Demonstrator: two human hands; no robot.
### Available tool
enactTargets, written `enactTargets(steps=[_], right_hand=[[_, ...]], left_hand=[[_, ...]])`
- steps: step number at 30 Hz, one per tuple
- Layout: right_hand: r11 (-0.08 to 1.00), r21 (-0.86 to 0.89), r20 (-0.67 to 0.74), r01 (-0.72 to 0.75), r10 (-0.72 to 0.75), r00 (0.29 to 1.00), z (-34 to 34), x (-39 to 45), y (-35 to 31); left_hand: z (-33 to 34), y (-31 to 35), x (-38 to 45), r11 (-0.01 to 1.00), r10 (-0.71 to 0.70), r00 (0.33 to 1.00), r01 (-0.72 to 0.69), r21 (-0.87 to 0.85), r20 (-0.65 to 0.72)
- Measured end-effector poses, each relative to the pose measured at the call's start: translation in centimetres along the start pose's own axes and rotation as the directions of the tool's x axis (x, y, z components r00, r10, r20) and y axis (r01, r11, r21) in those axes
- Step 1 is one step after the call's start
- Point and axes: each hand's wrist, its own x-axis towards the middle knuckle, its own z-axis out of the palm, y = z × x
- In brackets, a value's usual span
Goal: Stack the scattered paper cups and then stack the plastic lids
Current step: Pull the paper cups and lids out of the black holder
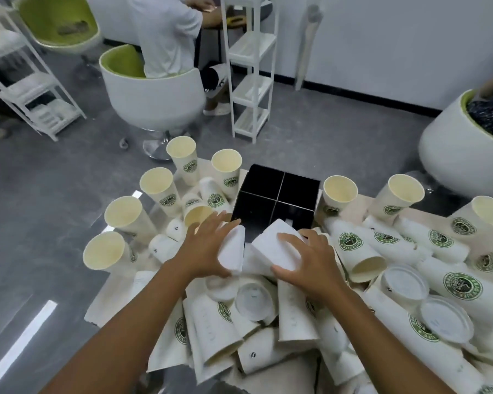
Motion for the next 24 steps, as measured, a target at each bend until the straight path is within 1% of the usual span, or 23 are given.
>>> enactTargets(steps=[2, 3, 5, 7, 9, 11, 14, 16, 19, 22, 24], right_hand=[[1.000, -0.004, 0.003, -0.019, 0.019, 1.000, 0.6, 0.1, 0.0], [1.000, -0.013, 0.004, -0.022, 0.022, 1.000, 0.8, 0.2, 0.0], [1.000, -0.020, -0.003, -0.014, 0.014, 1.000, 1.2, 0.3, -0.2], [1.000, -0.018, -0.030, 0.003, -0.003, 1.000, 1.2, 0.2, -0.6], [1.000, -0.009, -0.056, 0.016, -0.016, 0.998, 0.8, -0.1, -1.3], [0.999, 0.000, -0.074, 0.050, -0.049, 0.996, 0.1, -0.5, -2.1], [0.987, 0.030, -0.100, 0.159, -0.155, 0.983, -0.6, -1.3, -3.8], [0.964, 0.080, -0.122, 0.253, -0.242, 0.962, -0.7, -1.9, -5.3], [0.909, 0.150, -0.080, 0.390, -0.382, 0.921, 0.0, -3.4, -8.5], [0.805, 0.233, -0.003, 0.545, -0.560, 0.829, 2.1, -5.7, -12.6], [0.737, 0.288, 0.068, 0.612, -0.653, 0.754, 4.2, -7.6, -15.8]], left_hand=[[0.3, -0.1, 1.6, 0.994, 0.021, 0.997, -0.029, 0.103, 0.077], [0.3, -0.1, 2.1, 0.990, 0.028, 0.995, -0.040, 0.133, 0.094], [0.0, -0.2, 2.8, 0.983, 0.052, 0.996, -0.064, 0.171, 0.074], [-0.4, -0.2, 2.5, 0.986, 0.079, 0.997, -0.078, 0.145, -0.001], [-0.9, -0.4, 1.4, 0.994, 0.087, 0.990, -0.079, 0.077, -0.114], [-1.5, -0.7, -0.6, 0.998, 0.062, 0.977, -0.059, 0.021, -0.206], [-2.3, -1.2, -5.2, 0.999, -0.019, 0.941, 0.001, -0.055, -0.337], [-2.6, -1.3, -9.4, 0.988, -0.120, 0.904, 0.069, -0.138, -0.409], [-1.9, -1.3, -16.5, 0.946, -0.302, 0.827, 0.201, -0.253, -0.475], [0.2, -1.7, -24.8, 0.869, -0.486, 0.699, 0.326, -0.372, -0.524], [2.2, -1.7, -30.7, 0.803, -0.592, 0.602, 0.387, -0.453, -0.536]])
